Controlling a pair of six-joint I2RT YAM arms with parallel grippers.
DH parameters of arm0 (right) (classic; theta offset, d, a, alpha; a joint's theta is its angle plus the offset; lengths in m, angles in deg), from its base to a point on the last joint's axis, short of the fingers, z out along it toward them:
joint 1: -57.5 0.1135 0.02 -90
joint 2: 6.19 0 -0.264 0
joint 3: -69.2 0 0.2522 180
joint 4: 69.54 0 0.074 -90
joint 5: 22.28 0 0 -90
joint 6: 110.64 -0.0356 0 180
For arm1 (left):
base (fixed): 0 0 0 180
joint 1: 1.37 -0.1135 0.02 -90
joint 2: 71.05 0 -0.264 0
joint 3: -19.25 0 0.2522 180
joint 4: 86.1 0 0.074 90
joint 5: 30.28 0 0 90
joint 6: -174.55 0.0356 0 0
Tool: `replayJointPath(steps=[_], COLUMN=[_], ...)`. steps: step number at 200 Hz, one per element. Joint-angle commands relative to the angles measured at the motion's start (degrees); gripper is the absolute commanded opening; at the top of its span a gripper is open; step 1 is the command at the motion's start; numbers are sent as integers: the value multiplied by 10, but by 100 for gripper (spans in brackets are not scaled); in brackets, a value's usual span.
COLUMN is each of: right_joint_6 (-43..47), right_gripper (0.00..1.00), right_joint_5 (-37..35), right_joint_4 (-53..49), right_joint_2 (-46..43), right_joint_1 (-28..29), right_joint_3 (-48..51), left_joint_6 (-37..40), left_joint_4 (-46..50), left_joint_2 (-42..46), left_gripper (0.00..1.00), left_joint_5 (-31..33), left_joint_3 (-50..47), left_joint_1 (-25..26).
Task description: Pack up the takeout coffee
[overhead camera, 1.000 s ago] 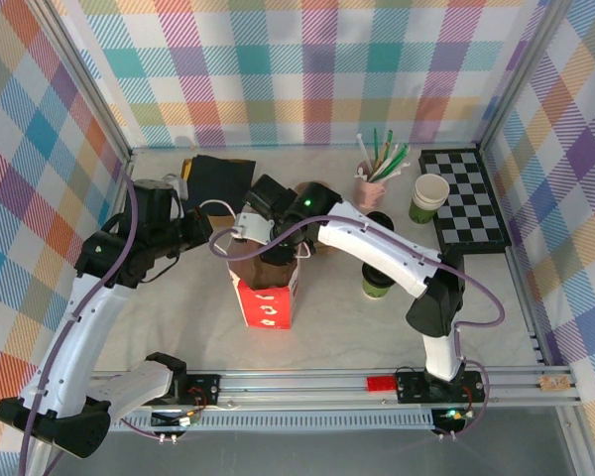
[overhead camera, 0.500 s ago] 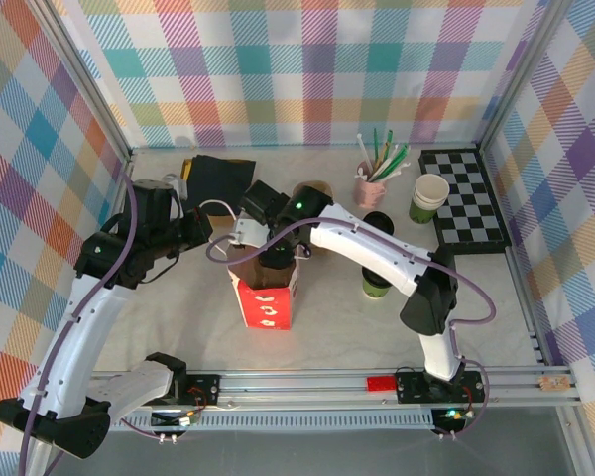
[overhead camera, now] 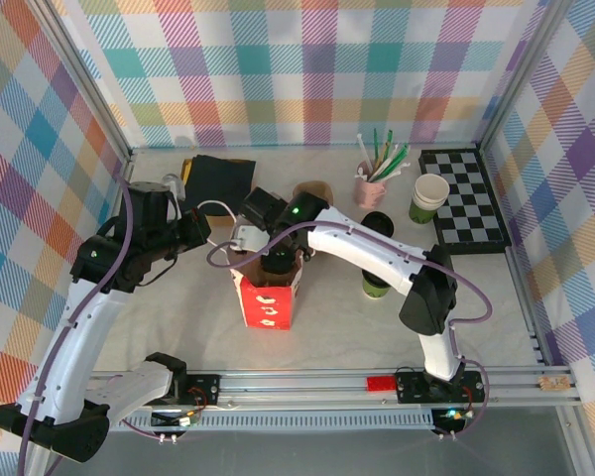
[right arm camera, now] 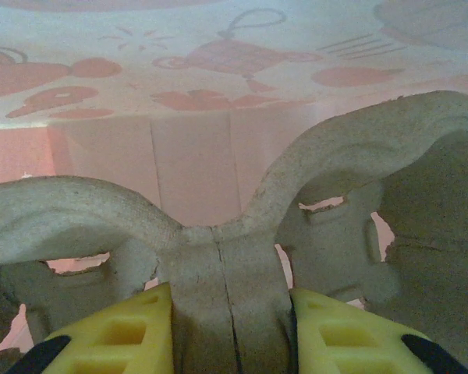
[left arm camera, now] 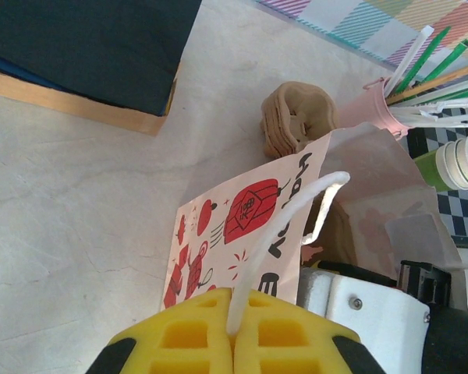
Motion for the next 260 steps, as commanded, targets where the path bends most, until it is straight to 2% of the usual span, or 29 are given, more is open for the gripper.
replayJointPath(steps=[1, 90, 112, 130, 147, 215, 260], right_joint_6=[3, 0, 2, 2, 0, 5, -1], right_gripper=[19, 23, 29, 48, 55, 62, 66], right_joint_5=[2, -1, -1, -1, -2, -3, 1], right_joint_4=[8, 20, 20, 16, 11, -10, -61], right_joint_2=[7, 13, 13, 14, 13, 13, 9], right_joint_1=[3, 4, 4, 4, 4, 11, 21], right_joint_3=[10, 15, 11, 4, -3, -36, -108], left_joint_6=[-2, -5, -5, -4, -5, -8, -10], left_joint_4=[5, 5, 6, 5, 5, 0, -1], left_joint_2=[8, 14, 14, 14, 13, 14, 13], left_gripper=[7, 7, 7, 7, 7, 7, 9], left_joint_5=[3, -1, 0, 0, -2, -4, -7], left_joint_3=[18, 12, 12, 13, 13, 4, 1], left_joint_1=[-7, -7, -7, -7, -7, -7, -7])
